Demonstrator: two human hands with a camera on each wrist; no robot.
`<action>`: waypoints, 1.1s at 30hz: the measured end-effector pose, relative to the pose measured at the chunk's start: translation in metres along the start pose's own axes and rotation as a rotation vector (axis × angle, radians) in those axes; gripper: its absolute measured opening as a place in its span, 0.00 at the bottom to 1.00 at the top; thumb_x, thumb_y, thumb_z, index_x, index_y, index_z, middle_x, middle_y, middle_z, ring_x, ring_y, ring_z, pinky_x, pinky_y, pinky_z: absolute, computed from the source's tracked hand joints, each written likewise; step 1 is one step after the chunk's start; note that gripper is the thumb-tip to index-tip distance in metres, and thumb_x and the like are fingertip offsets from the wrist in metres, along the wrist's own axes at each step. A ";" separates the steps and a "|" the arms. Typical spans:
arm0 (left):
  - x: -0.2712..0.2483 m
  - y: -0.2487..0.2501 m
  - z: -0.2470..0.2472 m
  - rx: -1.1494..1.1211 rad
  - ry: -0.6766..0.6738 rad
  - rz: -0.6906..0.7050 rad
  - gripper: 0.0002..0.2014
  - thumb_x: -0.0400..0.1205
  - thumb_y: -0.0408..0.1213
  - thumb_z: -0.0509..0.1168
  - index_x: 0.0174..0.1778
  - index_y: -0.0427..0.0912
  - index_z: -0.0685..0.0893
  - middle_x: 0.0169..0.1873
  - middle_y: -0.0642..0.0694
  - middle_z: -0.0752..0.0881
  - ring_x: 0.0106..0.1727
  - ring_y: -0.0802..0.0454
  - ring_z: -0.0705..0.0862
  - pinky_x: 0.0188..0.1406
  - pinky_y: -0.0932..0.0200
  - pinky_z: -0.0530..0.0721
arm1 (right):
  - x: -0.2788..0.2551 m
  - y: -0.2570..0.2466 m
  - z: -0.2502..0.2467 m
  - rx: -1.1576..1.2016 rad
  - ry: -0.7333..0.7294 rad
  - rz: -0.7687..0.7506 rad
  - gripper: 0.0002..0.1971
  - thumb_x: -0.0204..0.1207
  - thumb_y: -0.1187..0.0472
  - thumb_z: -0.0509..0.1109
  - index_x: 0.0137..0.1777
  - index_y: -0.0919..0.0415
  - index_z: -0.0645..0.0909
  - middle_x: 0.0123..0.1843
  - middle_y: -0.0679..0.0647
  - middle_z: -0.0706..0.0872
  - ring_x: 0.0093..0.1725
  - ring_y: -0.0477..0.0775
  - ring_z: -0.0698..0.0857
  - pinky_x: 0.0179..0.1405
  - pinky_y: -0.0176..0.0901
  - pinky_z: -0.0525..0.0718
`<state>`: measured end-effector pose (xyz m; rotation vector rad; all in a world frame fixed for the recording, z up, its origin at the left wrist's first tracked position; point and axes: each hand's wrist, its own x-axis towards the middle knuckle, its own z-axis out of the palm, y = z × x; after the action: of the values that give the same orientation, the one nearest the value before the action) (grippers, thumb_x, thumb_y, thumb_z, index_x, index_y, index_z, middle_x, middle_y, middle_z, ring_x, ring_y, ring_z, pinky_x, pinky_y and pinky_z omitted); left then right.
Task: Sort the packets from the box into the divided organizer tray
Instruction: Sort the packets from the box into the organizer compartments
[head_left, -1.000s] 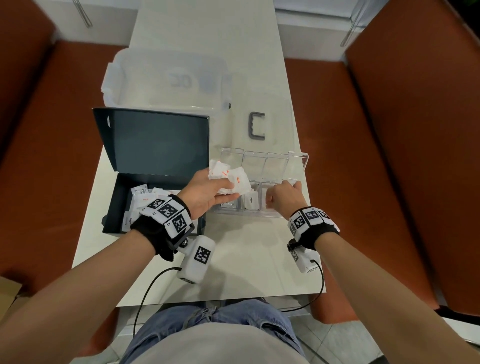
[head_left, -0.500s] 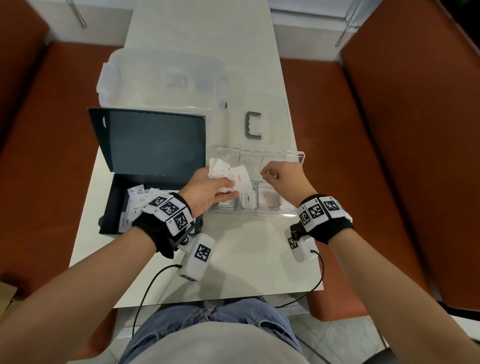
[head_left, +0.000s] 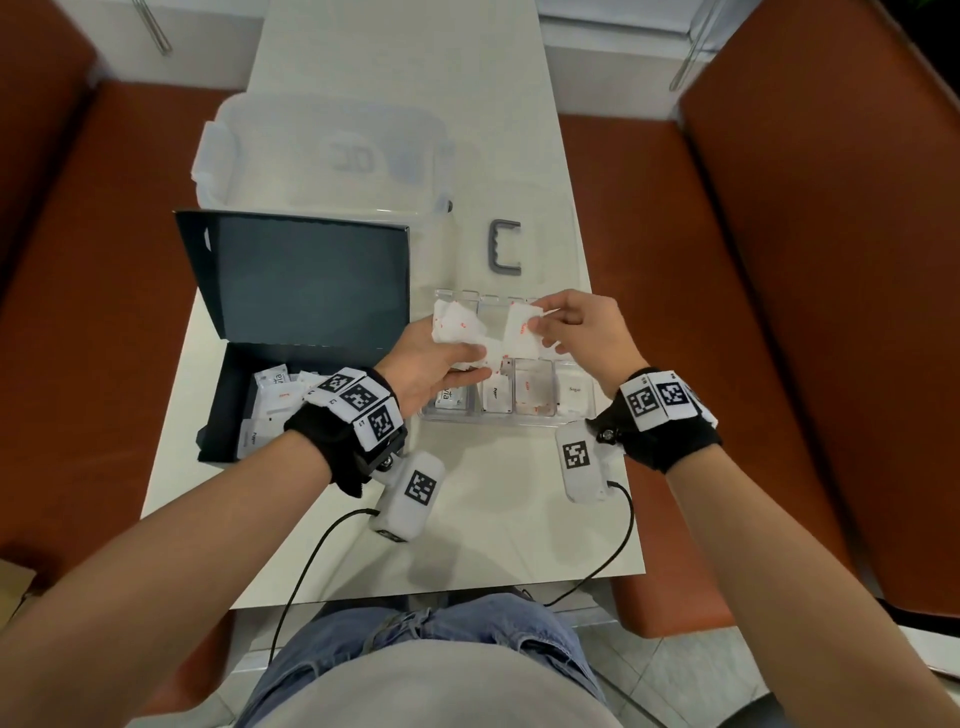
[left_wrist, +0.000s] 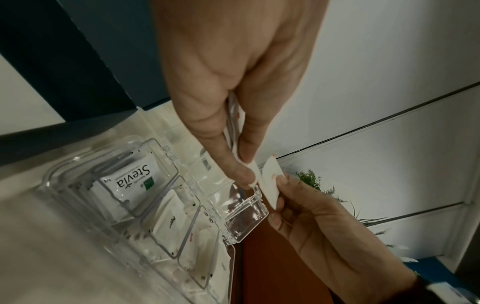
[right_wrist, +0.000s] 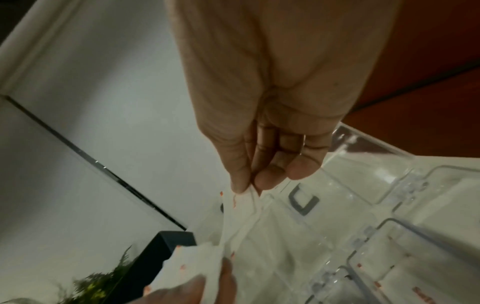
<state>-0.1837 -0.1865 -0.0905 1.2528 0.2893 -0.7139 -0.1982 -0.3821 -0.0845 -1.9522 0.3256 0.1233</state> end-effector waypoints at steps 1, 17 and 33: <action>0.000 0.000 0.000 -0.001 0.002 -0.002 0.16 0.79 0.17 0.66 0.60 0.34 0.79 0.61 0.33 0.83 0.56 0.41 0.85 0.44 0.54 0.91 | 0.000 0.003 -0.004 0.014 0.013 0.022 0.07 0.73 0.65 0.76 0.49 0.58 0.84 0.37 0.56 0.88 0.30 0.44 0.82 0.32 0.32 0.80; -0.003 -0.006 0.013 0.061 -0.054 -0.023 0.19 0.75 0.17 0.70 0.61 0.33 0.80 0.58 0.34 0.86 0.49 0.44 0.89 0.40 0.56 0.91 | -0.009 0.013 0.004 0.127 -0.032 0.067 0.01 0.76 0.63 0.73 0.46 0.58 0.83 0.35 0.48 0.89 0.31 0.43 0.84 0.32 0.34 0.81; -0.011 -0.007 -0.005 0.049 0.032 -0.023 0.23 0.76 0.15 0.68 0.68 0.30 0.76 0.64 0.34 0.82 0.57 0.39 0.85 0.45 0.53 0.90 | 0.008 0.053 0.012 -0.511 -0.057 0.162 0.09 0.78 0.64 0.70 0.53 0.67 0.89 0.50 0.61 0.90 0.47 0.57 0.88 0.53 0.44 0.85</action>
<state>-0.1952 -0.1795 -0.0912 1.3098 0.3144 -0.7251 -0.2052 -0.3920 -0.1381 -2.4185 0.4459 0.3993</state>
